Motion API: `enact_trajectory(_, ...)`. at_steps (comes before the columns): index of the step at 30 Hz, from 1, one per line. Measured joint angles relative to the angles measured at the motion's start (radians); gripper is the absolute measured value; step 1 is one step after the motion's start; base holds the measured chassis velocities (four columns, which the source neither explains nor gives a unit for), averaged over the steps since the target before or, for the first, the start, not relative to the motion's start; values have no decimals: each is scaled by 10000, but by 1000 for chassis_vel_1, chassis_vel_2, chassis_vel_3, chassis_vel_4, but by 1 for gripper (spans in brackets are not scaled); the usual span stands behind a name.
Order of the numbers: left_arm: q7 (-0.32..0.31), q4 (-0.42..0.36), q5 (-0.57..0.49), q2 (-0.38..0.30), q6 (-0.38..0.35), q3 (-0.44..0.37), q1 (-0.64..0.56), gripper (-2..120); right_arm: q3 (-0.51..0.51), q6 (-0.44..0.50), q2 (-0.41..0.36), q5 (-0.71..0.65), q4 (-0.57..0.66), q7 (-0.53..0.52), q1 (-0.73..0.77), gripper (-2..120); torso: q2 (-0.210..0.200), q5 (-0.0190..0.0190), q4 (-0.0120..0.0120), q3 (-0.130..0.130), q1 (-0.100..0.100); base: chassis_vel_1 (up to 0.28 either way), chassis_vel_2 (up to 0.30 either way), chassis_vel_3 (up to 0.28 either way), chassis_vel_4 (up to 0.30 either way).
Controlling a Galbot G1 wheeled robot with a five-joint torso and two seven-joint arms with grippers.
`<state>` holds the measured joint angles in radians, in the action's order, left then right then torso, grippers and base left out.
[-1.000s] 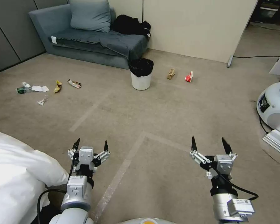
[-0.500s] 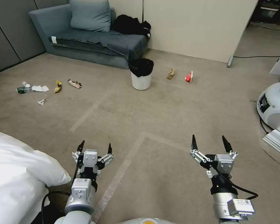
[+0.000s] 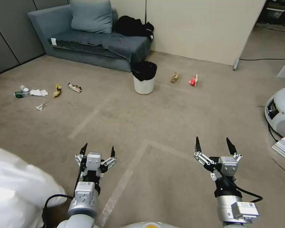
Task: Pick up the trash bin, then pick up the garbage from the floor and place it into the trash bin.
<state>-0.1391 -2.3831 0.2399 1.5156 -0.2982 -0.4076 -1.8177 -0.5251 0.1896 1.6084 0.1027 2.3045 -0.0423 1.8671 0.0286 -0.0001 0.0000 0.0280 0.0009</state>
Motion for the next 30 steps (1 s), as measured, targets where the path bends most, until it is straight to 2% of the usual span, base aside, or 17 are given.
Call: enact_trajectory(30, -9, 31, 51, -91, 25, -67, -14, 100, 110, -53, -4, 45, -36, -7, 24, 100, 0, 1, 1, -2, 0, -164, 160, 164, -160)
